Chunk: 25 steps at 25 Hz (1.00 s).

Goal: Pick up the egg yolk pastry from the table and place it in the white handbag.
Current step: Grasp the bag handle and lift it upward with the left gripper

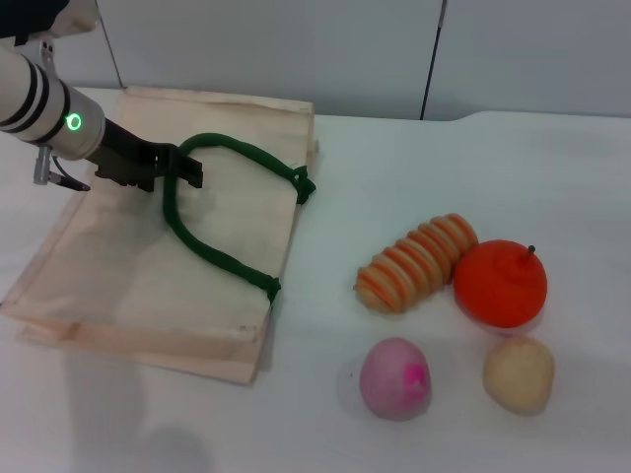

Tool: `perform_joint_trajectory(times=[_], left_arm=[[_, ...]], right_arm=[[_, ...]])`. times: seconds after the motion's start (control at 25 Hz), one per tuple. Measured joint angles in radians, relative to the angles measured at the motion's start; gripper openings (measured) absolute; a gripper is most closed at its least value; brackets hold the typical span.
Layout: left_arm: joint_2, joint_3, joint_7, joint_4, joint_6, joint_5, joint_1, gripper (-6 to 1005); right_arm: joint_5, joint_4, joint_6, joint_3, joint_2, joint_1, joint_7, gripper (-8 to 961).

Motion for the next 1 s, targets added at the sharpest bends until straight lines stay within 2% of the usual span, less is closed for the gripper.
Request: perform_joint_trajectory(times=[0.4,0.8,1.0], left_arm=[[0.0,0.0,-0.016,0.02,-0.002,0.03,-0.002,740],[0.008,0.0,-0.055,0.039,0.005,0.126,-0.021,729],[0.013,0.0,-0.111,0.06,0.007,0.224,-0.048,724]], right_arm=[[0.0,0.0,0.0,0.0,0.0,0.006,0.001,852],[-0.002,0.001,0.001,0.0,0.001,0.014,0.001,852],[-0.003,0.003,0.002,0.0,0.002,0.015,0.009,852]])
